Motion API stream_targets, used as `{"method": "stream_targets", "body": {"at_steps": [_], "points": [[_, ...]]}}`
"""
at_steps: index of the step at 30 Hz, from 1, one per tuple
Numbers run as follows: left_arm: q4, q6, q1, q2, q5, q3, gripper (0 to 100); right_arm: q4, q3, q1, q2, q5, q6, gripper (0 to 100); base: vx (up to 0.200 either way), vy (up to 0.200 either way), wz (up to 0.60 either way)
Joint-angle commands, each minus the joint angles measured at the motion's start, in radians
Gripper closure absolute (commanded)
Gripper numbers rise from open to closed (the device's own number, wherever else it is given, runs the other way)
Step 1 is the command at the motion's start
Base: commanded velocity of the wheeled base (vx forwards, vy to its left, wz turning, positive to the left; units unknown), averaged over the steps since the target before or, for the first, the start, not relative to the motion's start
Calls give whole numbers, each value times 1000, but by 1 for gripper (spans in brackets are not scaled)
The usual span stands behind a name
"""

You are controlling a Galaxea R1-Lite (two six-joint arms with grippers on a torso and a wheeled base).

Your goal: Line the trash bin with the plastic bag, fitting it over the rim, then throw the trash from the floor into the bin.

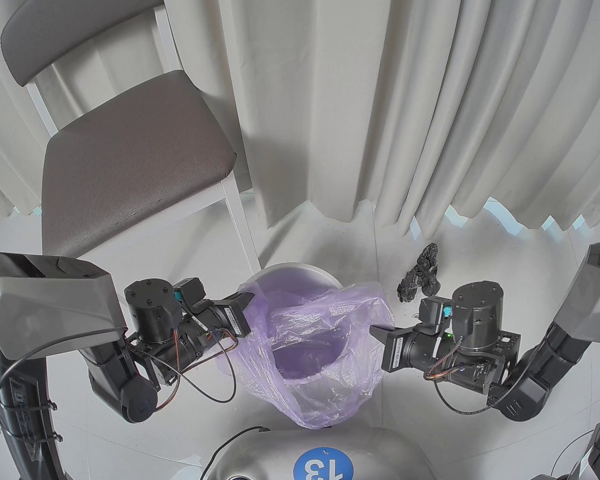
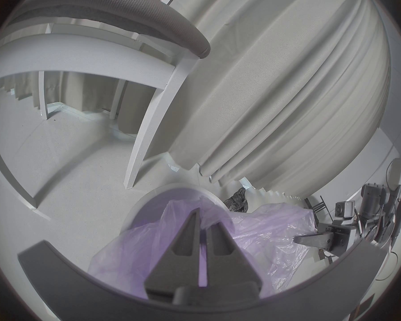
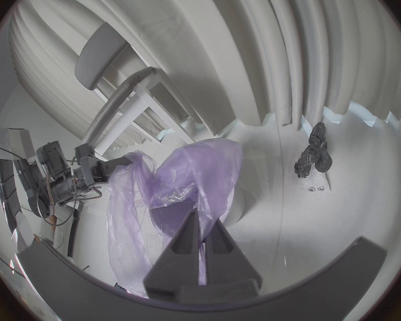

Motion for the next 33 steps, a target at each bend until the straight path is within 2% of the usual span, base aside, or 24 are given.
{"method": "stream_targets", "body": {"at_steps": [1, 4, 9, 11, 15, 22, 25, 33], "points": [[0, 5, 2, -58, 0, 7, 100, 202, -201, 33, -54, 1, -16, 100, 0, 0, 0], [-3, -2, -4, -73, 8, -1, 100, 266, -249, 50, -54, 0, -17, 100, 0, 0, 0], [-6, -52, -27, -65, 12, -45, 100, 274, -221, 53, -97, -3, -30, 100, 0, 0, 0], [-8, -84, -39, -50, 17, -104, 100, 277, -165, 45, -173, -3, -53, 100, 0, 0, 0], [3, -84, -47, -19, 18, -183, 100, 321, -97, 40, -287, -3, -93, 100, 0, 0, 0], [30, -90, -70, 73, 8, -318, 100, 509, -34, 40, -489, -2, -100, 100, 0, 0, 0], [32, -98, -73, 116, 6, -355, 100, 519, -16, 44, -506, -2, -99, 100, 0, 0, 0], [32, -196, -103, 188, -5, -435, 100, 509, 1, 73, -491, 0, -93, 100, 0, 0, 0]]}}
